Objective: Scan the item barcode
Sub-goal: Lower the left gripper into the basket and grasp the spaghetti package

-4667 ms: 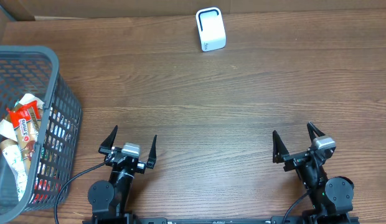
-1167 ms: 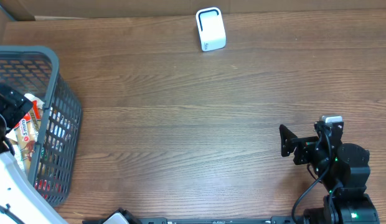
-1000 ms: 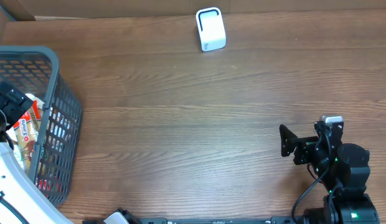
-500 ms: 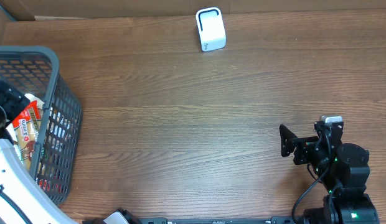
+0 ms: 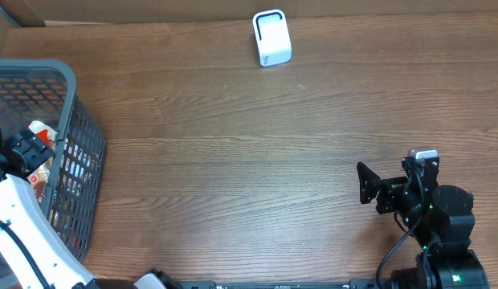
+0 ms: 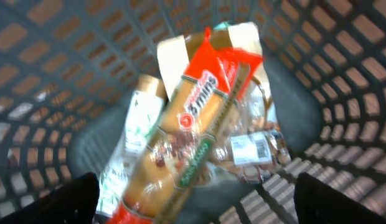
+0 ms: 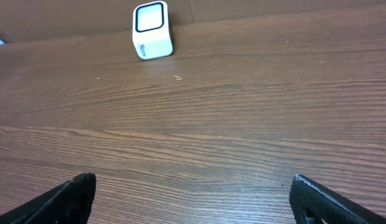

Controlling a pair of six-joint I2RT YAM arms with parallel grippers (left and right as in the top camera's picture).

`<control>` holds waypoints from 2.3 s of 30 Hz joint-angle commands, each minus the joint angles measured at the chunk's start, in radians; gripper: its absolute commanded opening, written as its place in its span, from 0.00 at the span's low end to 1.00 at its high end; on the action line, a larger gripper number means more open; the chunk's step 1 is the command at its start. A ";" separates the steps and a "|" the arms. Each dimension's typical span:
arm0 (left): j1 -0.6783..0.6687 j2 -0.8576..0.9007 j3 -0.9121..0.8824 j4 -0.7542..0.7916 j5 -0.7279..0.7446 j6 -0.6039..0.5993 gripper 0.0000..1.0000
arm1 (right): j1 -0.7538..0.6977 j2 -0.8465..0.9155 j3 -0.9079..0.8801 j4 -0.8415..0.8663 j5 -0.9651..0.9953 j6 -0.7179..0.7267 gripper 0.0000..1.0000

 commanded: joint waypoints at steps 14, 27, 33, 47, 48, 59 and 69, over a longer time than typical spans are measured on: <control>0.172 0.201 -0.072 0.078 0.216 0.164 0.96 | 0.006 0.000 -0.008 0.005 0.004 0.001 1.00; 0.172 0.409 -0.072 0.106 0.165 0.207 0.89 | 0.006 0.000 -0.008 0.005 0.004 0.001 1.00; 0.172 0.477 -0.072 0.100 0.139 0.206 0.89 | 0.006 0.000 -0.008 0.005 0.004 0.001 1.00; 0.171 0.496 -0.072 0.100 0.147 0.135 0.46 | 0.006 0.000 -0.008 0.005 0.004 0.001 1.00; 0.171 0.496 -0.072 0.100 0.147 0.135 0.39 | 0.006 0.000 -0.008 0.005 0.004 0.001 1.00; 0.170 0.495 -0.002 0.041 0.227 0.135 0.04 | 0.006 0.000 -0.008 0.005 0.003 0.001 1.00; 0.164 0.495 0.401 -0.198 0.445 0.136 0.04 | 0.006 0.000 -0.008 0.005 0.004 0.001 1.00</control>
